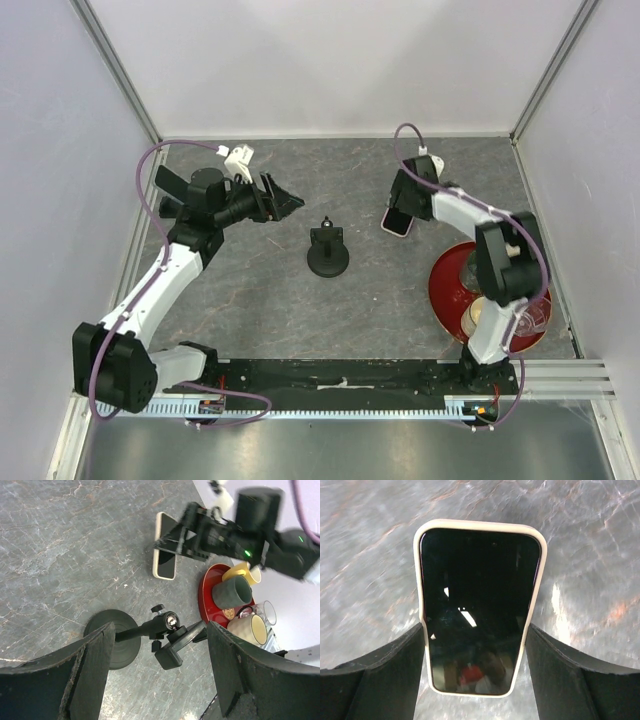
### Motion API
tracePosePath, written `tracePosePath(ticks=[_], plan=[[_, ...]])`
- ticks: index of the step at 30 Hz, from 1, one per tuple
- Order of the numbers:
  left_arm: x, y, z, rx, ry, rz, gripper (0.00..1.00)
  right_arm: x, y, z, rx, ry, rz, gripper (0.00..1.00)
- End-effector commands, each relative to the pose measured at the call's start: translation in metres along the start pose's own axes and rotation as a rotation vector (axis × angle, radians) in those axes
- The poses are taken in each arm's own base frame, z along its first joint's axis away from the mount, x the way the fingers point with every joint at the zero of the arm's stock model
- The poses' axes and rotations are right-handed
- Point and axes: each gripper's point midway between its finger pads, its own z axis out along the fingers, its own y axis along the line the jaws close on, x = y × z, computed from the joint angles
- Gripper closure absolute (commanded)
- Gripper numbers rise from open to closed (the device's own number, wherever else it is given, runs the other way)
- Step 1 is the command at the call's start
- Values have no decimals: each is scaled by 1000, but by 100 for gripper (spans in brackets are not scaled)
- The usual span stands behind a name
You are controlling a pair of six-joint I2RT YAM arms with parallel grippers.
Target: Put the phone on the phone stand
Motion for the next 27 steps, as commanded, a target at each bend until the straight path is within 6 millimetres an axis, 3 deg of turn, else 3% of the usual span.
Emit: tracePosePath(ticks=[1, 2, 3, 9, 11, 16, 19, 21, 22, 24, 25, 27], plan=[[1, 2, 6, 25, 3, -34, 20, -97, 61, -98, -398, -590, 141, 100], [2, 3, 7, 28, 7, -39, 21, -84, 51, -105, -414, -617, 148, 100], [5, 6, 10, 25, 19, -47, 21, -88, 49, -112, -427, -655, 165, 100], [9, 3, 15, 76, 32, -52, 20, -90, 65, -142, -534, -708, 113, 100], [9, -3, 15, 111, 30, -44, 20, -89, 69, -160, -589, -727, 120, 100], [-9, -26, 4, 187, -80, 81, 20, -97, 79, -202, -694, -710, 212, 100], [-7, -37, 3, 200, -102, 188, 19, -105, 94, -246, -799, -713, 228, 100], [-8, -41, 5, 188, -109, 244, 19, -100, 101, -259, -836, -699, 230, 100], [-7, -52, 6, 201, -101, 254, 19, -102, 103, -271, -860, -702, 243, 100], [-10, -66, 7, 211, -105, 270, 18, -95, 109, -278, -883, -671, 237, 100], [-12, -83, 7, 235, -100, 281, 18, -97, 111, -286, -900, -669, 248, 100], [-15, -91, 11, 225, -95, 301, 18, -93, 115, -290, -914, -636, 257, 100]])
